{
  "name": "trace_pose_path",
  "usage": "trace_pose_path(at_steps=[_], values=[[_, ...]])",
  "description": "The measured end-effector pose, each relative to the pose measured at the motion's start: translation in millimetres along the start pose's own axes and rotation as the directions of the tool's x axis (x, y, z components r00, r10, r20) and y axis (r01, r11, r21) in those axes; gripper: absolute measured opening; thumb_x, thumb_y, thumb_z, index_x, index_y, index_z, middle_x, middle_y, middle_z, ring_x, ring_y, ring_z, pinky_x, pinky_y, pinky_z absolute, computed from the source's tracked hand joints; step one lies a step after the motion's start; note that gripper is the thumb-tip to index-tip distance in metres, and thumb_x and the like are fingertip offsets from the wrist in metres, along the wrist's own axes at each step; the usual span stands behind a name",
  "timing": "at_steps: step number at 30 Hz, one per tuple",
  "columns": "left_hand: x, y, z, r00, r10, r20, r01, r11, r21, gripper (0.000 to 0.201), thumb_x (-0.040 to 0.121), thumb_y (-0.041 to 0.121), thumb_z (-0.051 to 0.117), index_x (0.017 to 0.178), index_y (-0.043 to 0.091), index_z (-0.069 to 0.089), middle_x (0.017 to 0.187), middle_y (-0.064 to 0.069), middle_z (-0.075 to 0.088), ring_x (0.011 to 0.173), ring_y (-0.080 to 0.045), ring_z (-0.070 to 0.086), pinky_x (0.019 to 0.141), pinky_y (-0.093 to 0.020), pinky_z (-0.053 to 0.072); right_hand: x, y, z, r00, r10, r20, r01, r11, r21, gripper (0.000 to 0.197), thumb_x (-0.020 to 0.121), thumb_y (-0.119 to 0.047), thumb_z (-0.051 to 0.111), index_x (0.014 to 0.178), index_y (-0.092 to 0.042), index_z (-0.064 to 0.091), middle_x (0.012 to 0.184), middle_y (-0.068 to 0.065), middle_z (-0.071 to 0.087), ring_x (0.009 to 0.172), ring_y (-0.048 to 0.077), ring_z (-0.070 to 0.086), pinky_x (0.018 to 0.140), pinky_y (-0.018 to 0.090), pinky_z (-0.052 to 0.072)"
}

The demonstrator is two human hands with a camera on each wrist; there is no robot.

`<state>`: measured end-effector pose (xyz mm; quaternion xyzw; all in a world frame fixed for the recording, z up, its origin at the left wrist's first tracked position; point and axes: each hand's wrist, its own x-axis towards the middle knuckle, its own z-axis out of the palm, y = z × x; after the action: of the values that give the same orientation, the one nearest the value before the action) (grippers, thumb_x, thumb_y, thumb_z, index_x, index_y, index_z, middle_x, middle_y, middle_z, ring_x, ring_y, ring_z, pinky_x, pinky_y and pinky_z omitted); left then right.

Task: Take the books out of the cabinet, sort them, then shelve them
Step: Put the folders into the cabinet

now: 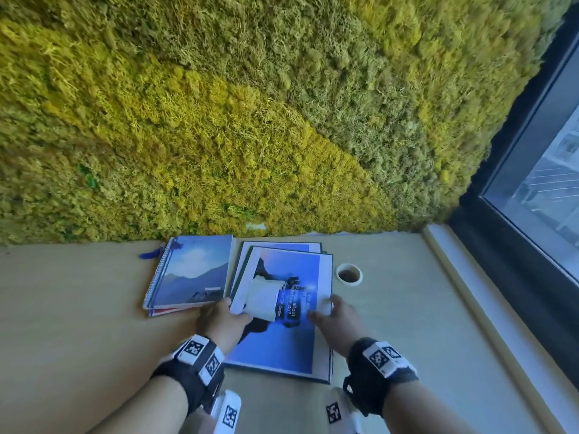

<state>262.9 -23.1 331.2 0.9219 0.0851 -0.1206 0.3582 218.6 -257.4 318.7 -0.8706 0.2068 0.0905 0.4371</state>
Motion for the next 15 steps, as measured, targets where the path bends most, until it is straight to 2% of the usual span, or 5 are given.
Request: trace_pose_path(at_steps=[2,6,10,13,15], values=[[8,-9,-2,0.999,-0.026,0.043,0.030,0.995,-0.093,0.038,0.069,0.038,0.069,0.090,0.007,0.063,0.084,-0.014,0.068,0.080,-0.035,0.066,0.059,-0.030,0.038,4,2,0,1.000,0.025,-0.005,-0.025,1.000,0.004,0.051,0.086,-0.041,0.067,0.128,-0.016,0.054,0.126,0.016,0.059,0.109,0.031,0.061,0.089,0.032,0.048],[0,-17,-8,0.980,-0.109,0.164,0.159,0.928,-0.337,0.043,0.053,0.012,0.061,0.093,-0.004,0.062,0.077,-0.013,0.061,0.066,-0.025,0.052,0.060,-0.027,0.040,0,9,-4,0.997,0.076,0.012,-0.077,0.997,0.005,0.049,0.086,-0.042,0.070,0.123,-0.013,0.055,0.123,0.016,0.055,0.094,0.029,0.060,0.080,0.027,0.042],[-33,-23,-16,0.950,-0.078,0.304,0.230,0.832,-0.505,0.032,0.085,-0.012,0.060,0.110,0.007,0.060,0.103,-0.026,0.068,0.090,-0.039,0.066,0.083,-0.045,0.053,-19,20,-9,0.996,0.090,-0.014,-0.088,0.994,0.064,0.049,0.077,-0.044,0.079,0.112,-0.013,0.062,0.114,0.013,0.065,0.093,0.027,0.066,0.079,0.032,0.053],[-78,-33,-26,0.957,0.034,0.289,0.157,0.774,-0.614,0.034,0.093,-0.014,0.052,0.114,0.011,0.058,0.104,-0.026,0.072,0.086,-0.038,0.069,0.076,-0.044,0.055,-44,30,-11,0.988,0.048,-0.149,-0.019,0.982,0.188,0.055,0.064,-0.048,0.084,0.109,-0.025,0.060,0.115,0.009,0.060,0.095,0.024,0.065,0.091,0.040,0.056],[-109,-43,-34,0.973,0.115,0.201,0.049,0.748,-0.662,0.035,0.094,-0.014,0.052,0.113,0.013,0.060,0.098,-0.018,0.076,0.083,-0.030,0.072,0.073,-0.037,0.057,-75,26,-9,0.983,-0.045,-0.176,0.108,0.925,0.364,0.043,0.075,-0.030,0.082,0.110,-0.026,0.057,0.115,0.011,0.065,0.098,0.027,0.068,0.093,0.046,0.056]])
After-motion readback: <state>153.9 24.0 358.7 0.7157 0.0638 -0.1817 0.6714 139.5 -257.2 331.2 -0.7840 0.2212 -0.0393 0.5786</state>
